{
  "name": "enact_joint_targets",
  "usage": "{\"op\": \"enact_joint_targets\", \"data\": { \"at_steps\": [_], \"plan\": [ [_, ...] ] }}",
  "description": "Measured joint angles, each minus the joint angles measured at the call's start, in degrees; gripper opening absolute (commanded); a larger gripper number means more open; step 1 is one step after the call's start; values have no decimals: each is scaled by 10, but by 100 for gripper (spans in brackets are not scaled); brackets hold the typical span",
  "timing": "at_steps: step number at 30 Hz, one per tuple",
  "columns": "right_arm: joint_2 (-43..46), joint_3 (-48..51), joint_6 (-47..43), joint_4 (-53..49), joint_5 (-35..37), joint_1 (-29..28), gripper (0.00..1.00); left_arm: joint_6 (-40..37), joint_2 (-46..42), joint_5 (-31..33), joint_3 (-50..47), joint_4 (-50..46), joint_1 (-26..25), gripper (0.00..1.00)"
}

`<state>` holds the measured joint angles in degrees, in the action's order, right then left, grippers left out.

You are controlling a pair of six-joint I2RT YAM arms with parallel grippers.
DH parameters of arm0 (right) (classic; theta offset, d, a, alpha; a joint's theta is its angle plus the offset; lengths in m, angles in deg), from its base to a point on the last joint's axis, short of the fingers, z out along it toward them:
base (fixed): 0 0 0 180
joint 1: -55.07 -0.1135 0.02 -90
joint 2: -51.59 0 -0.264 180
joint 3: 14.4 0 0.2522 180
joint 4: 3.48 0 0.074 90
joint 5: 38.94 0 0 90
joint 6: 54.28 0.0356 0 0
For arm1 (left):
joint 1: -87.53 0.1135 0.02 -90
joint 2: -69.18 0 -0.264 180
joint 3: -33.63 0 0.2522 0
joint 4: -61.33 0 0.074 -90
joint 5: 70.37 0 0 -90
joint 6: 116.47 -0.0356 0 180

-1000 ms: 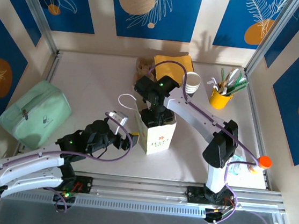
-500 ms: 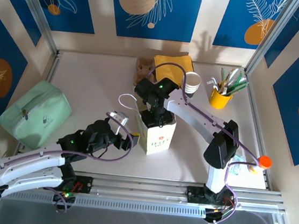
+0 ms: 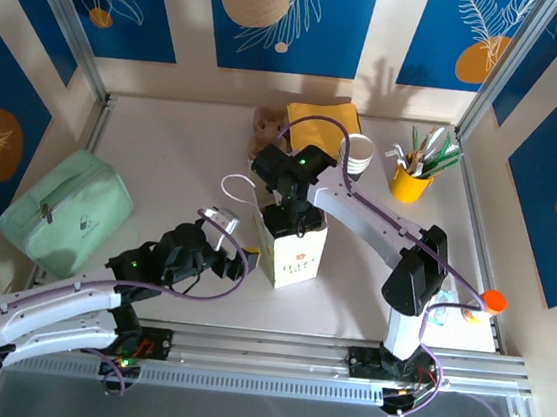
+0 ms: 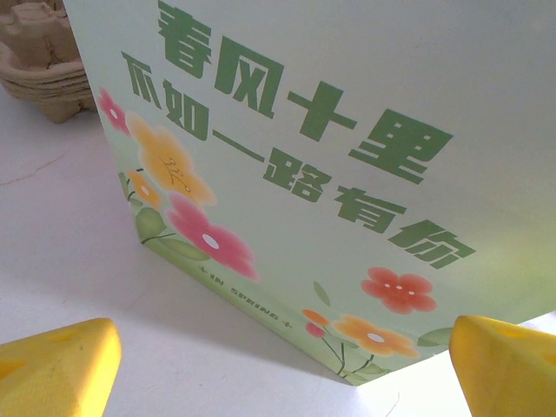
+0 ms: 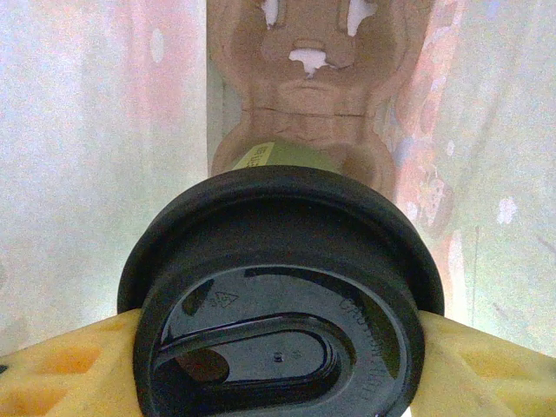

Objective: Pack the takeout coffee

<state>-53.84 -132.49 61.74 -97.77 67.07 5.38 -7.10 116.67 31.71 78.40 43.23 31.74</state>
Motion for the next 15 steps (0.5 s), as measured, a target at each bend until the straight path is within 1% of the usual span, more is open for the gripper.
{"op": "enact_joint_targets", "data": {
  "at_steps": [15],
  "plan": [
    [0, 7, 0, 4, 0, 0, 63, 0, 0, 0, 0, 0, 0, 97]
  ]
}}
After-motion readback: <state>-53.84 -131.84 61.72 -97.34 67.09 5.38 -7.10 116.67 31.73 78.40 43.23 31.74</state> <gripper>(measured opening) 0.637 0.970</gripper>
